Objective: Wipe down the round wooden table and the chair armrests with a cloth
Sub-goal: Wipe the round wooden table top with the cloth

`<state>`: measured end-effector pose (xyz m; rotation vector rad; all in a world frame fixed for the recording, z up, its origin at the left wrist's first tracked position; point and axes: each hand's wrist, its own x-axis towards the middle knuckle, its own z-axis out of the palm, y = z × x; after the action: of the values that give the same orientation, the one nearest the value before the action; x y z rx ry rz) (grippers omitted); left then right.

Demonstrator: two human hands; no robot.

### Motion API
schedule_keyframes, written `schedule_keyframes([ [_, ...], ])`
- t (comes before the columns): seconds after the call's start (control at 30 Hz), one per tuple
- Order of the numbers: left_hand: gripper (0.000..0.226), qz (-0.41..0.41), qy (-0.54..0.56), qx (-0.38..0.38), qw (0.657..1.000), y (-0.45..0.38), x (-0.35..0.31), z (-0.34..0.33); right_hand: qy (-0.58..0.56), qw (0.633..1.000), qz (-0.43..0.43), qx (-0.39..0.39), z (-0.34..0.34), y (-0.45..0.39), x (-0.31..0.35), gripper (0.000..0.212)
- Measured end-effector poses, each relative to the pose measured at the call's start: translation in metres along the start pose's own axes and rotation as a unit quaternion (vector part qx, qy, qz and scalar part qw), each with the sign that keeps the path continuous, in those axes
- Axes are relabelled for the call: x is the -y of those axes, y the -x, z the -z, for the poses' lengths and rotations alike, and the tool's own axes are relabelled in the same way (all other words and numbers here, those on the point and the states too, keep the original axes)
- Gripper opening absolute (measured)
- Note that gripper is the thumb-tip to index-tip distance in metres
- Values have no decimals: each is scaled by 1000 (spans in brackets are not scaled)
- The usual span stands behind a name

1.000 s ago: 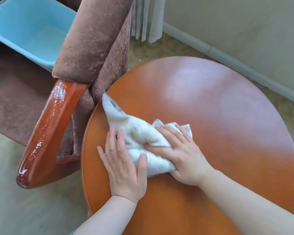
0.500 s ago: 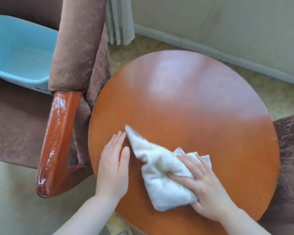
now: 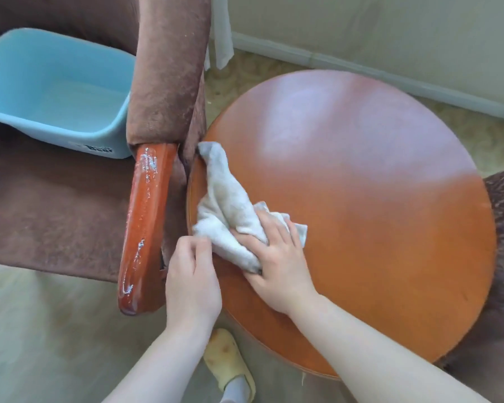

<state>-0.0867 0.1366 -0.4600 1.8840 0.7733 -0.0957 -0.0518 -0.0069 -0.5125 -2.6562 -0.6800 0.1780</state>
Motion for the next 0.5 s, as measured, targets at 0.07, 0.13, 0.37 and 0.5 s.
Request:
schedule_keyframes([
  [0.07,23,-51,-59,40,996,15,9,-2,42,998,17,44,30,63,-56,50],
  [0.13,34,-116,-125,64,983,28,16,-12,94,992,27,86,74,114,-115,50],
  [0.37,55,-194,-257,171,931,36,10,-75,-18,740,-588,-326,42,64,-84,43],
  [0.5,63,-197,-275,151,929,28,19,-91,8,943,-285,-171,5,139,-27,56],
])
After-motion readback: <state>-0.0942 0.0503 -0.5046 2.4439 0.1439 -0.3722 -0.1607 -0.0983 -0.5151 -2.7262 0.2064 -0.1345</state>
